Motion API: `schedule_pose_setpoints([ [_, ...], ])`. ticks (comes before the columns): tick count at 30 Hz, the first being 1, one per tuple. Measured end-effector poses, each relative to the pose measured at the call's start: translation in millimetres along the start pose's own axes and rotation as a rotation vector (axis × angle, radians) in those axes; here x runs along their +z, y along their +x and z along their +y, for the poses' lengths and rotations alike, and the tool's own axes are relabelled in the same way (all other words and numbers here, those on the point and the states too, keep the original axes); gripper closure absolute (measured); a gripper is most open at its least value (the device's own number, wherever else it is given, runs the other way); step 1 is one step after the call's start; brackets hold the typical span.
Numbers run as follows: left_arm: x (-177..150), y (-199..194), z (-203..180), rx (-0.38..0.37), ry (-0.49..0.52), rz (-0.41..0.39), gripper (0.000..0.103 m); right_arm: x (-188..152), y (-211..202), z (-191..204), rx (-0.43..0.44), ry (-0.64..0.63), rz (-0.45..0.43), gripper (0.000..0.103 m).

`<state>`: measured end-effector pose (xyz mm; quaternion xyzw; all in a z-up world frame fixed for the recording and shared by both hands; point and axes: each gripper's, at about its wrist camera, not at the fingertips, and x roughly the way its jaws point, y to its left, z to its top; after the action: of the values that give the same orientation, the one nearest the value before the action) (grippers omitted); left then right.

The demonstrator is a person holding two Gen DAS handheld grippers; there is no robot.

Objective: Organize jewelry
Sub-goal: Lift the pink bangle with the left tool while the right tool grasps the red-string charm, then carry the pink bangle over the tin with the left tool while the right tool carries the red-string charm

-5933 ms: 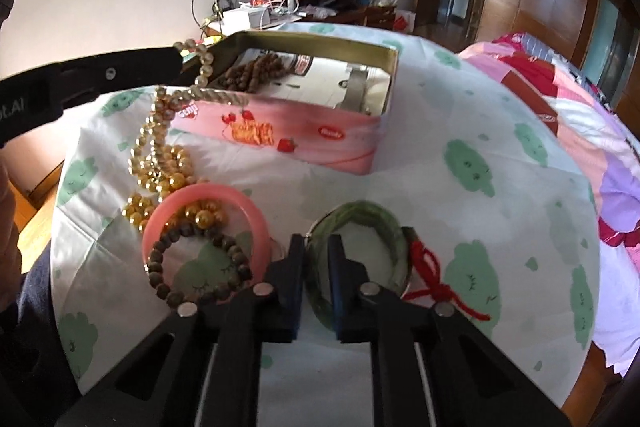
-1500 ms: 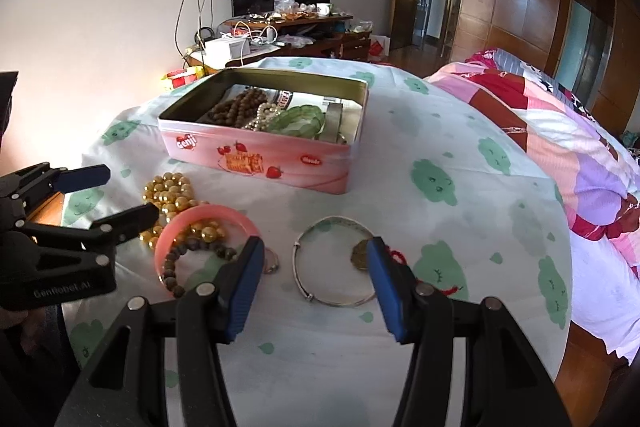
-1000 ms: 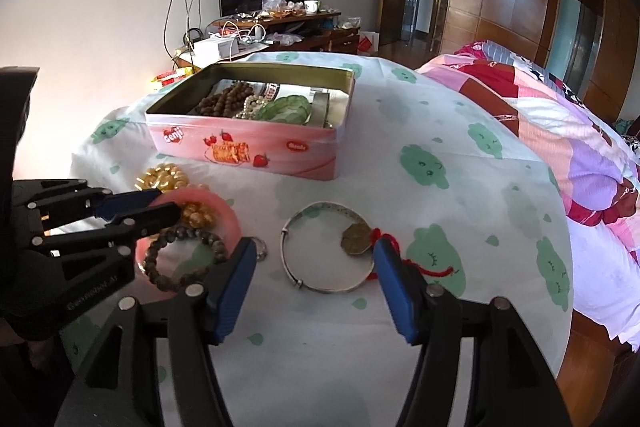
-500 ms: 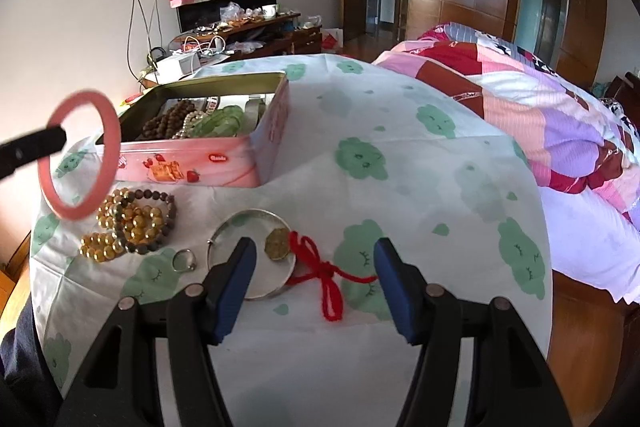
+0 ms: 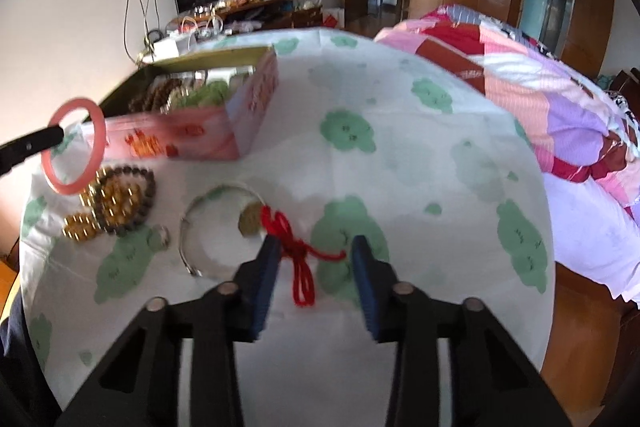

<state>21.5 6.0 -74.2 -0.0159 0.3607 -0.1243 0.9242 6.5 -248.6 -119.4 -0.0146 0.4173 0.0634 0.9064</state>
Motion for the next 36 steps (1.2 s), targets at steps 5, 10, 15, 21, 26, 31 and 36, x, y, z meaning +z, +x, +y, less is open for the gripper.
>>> schedule_pose_setpoints([
  [5, -2.4, 1.9, -0.4, -0.01, -0.013, 0.009, 0.093, -3.8, -1.1, 6.2, 0.002, -0.053, -0.005, 0.097],
  [10, 2.6, -5.1, 3.6, -0.003, -0.023, -0.014, 0.093, -3.2, -5.7, 4.2, 0.015, -0.042, -0.028, 0.098],
  [15, 6.7, -10.4, 7.5, -0.001, -0.036, -0.032, 0.093, 5.8, -26.4, 5.2, 0.017, -0.037, -0.108, 0.099],
  [21, 11.4, -16.8, 5.8, -0.008, -0.033, -0.05, 0.093, 17.8, -41.0, 9.4, 0.032, -0.034, -0.159, 0.099],
  [26, 14.5, -20.2, 3.6, -0.017, -0.025, -0.062, 0.093, 25.1, -51.2, 13.9, 0.04, -0.045, -0.198, 0.099],
  [31, 17.2, -19.8, 1.2, -0.025, -0.015, -0.064, 0.093, 31.3, -56.7, 17.9, 0.05, -0.054, -0.218, 0.099],
  [36, 22.5, -17.8, 0.2, -0.029, -0.012, -0.071, 0.093, 35.9, -59.0, 20.0, 0.056, -0.058, -0.231, 0.099],
])
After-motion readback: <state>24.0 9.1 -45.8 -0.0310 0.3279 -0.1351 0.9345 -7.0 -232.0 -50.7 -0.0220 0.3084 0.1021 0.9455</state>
